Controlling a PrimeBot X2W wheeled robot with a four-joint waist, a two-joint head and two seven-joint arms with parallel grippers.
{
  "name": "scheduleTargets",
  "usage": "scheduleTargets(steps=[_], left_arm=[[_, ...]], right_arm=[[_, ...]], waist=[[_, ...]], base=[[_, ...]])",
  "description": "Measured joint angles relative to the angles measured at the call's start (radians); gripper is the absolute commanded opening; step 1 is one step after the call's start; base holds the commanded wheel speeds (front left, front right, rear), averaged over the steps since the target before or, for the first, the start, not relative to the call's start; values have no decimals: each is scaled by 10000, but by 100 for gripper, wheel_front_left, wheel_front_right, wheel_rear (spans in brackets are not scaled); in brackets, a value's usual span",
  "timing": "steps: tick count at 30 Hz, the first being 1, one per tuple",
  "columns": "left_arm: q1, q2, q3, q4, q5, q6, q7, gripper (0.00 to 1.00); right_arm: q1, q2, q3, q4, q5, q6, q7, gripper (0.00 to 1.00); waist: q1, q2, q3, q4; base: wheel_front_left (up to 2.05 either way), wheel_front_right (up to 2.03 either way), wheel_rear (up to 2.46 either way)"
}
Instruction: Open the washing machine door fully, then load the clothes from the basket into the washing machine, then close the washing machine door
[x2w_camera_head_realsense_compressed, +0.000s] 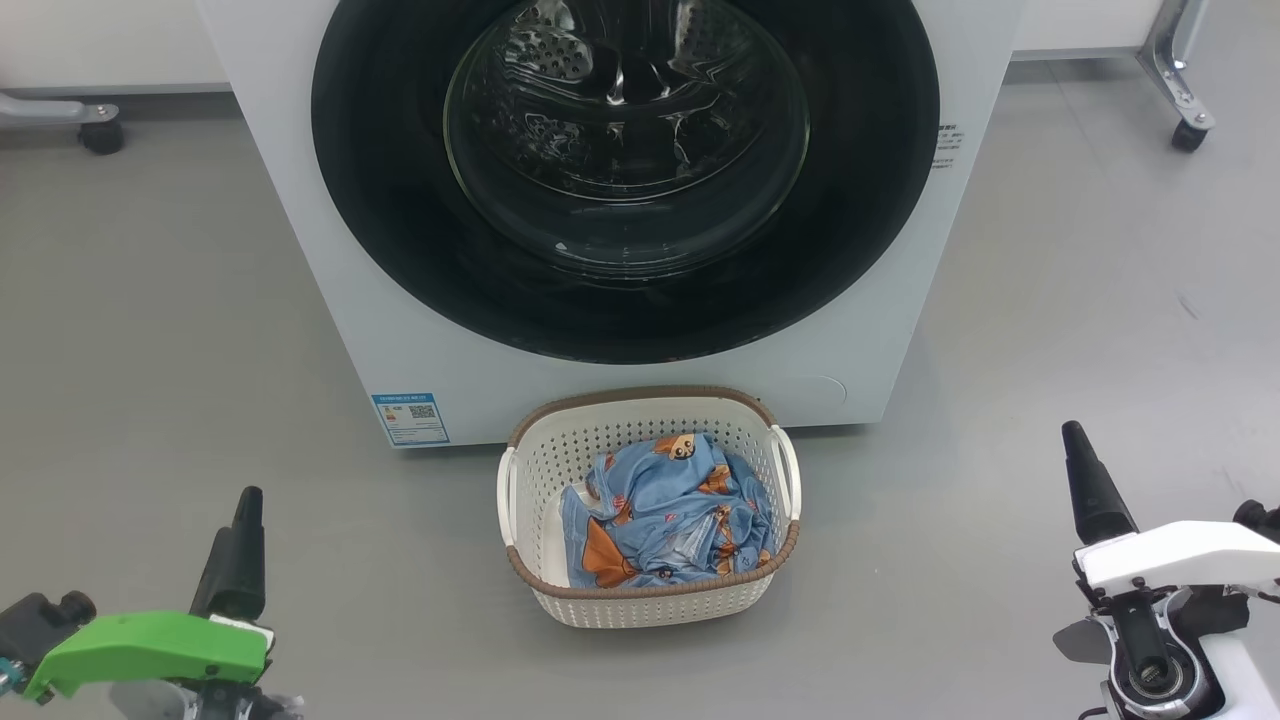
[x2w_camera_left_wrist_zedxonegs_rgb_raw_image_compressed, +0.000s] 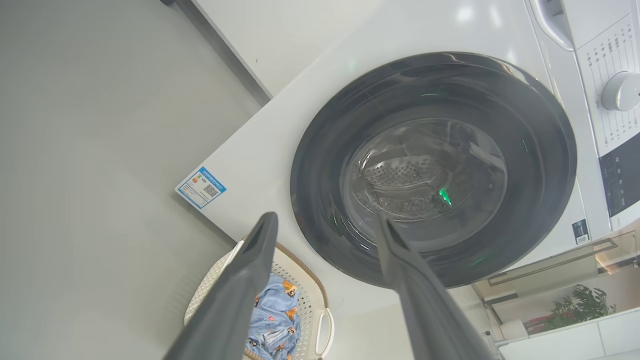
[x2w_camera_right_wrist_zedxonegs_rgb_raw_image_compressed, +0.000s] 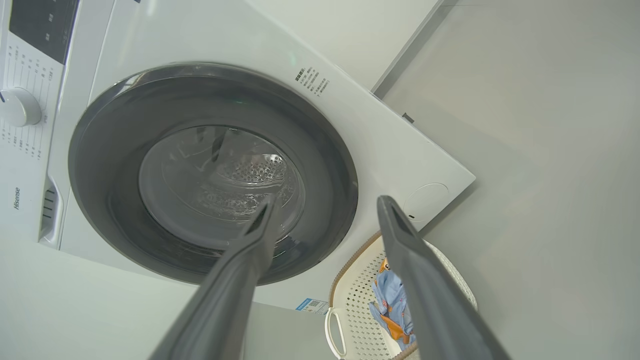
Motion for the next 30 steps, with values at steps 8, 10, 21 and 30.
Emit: scheduleTargets(steps=[8, 10, 21, 30], left_arm=[[-54, 295, -380, -6, 1049, 0, -192, 100], [-66, 336, -474, -4, 1225, 0, -267, 100], [-172, 583, -894, 12, 2518, 0, -619, 100], [-255, 786, -982, -17, 3517, 0, -888, 100]], right_arm=[[-149, -138, 295, -15, -861, -104, -188, 100], [-180, -163, 362, -21, -1076, -169, -215, 100], [-331, -422, 826, 8, -2466, -355, -596, 100], [-382, -533, 1016, 10, -3354, -612, -813, 100]], waist=[[0, 0, 2, -2], [0, 0, 2, -5], [0, 0, -26, -16], [0, 0, -66, -30]], base=[[0, 0, 0], [0, 0, 0], [0, 0, 0], [0, 0, 0]])
